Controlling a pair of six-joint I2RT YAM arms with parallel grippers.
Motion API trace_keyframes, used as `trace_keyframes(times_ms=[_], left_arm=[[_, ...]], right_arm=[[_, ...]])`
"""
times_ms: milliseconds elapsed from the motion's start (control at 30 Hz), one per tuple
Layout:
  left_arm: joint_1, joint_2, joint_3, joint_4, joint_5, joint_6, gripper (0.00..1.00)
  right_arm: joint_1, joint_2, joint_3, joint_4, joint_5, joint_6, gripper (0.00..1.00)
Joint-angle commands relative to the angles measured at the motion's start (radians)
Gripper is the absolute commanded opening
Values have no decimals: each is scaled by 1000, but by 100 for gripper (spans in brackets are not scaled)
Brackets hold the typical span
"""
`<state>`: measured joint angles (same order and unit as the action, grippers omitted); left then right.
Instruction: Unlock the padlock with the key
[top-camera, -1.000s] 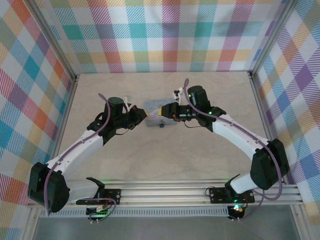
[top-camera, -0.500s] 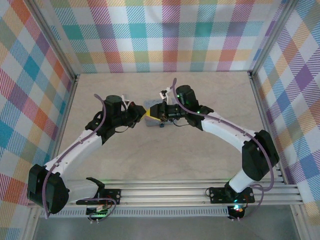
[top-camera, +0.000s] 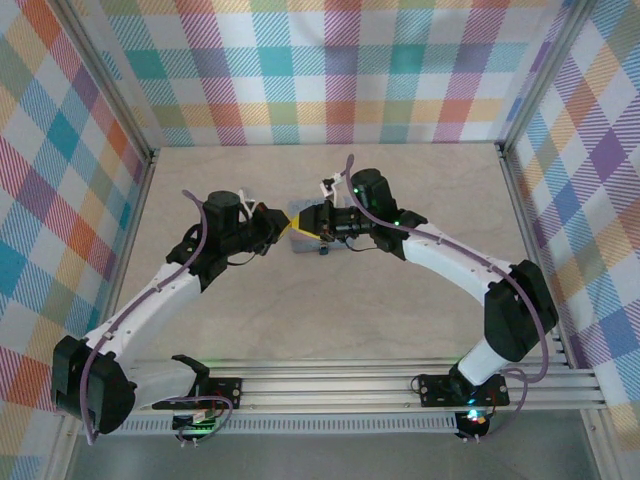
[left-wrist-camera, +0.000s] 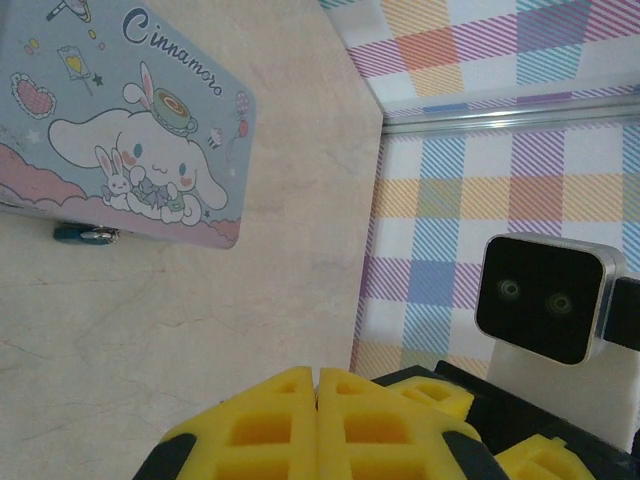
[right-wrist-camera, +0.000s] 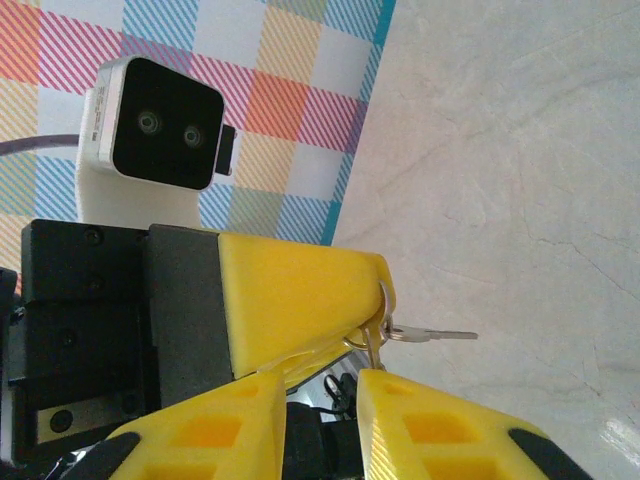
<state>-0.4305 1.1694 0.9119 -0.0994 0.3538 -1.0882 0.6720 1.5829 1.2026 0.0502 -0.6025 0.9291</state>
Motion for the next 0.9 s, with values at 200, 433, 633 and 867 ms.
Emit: trace_keyframes(times_ms=[200, 433, 633, 867], left_arm=[[6, -80, -37, 56, 5, -39, 0], [6, -85, -38, 62, -4, -41, 0], [6, -73, -31, 75, 1, -43, 0], [6, -71, -32, 85, 8, -48, 0]], right_arm=[[3, 14, 12, -16, 6, 21, 29], [4, 2, 6, -62, 17, 7, 35], [4, 19, 29, -90, 20, 4, 38], [4, 36, 43, -63, 10, 16, 35]])
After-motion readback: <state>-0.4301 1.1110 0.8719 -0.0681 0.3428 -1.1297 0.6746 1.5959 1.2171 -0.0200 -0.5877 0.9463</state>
